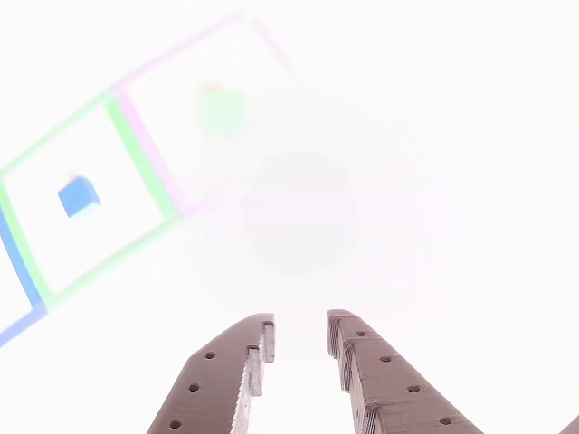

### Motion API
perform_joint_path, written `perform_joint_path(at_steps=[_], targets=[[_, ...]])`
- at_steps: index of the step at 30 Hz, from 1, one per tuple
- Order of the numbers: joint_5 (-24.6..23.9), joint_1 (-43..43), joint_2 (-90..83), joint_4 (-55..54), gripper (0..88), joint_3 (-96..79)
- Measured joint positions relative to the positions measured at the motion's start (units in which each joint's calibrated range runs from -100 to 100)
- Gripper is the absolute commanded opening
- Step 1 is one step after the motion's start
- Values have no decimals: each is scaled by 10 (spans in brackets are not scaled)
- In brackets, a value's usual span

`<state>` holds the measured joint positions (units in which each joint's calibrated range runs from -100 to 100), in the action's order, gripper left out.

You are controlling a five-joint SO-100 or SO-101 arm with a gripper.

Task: Tower of hanoi

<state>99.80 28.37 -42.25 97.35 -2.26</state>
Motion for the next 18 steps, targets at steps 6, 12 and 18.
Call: perform_joint_path(at_steps=[6,12,18], targets=[[2,-1,-18,-115,246,-116],[2,7,-44,-335,294,-326],[2,12,-46,-549,303,-506]])
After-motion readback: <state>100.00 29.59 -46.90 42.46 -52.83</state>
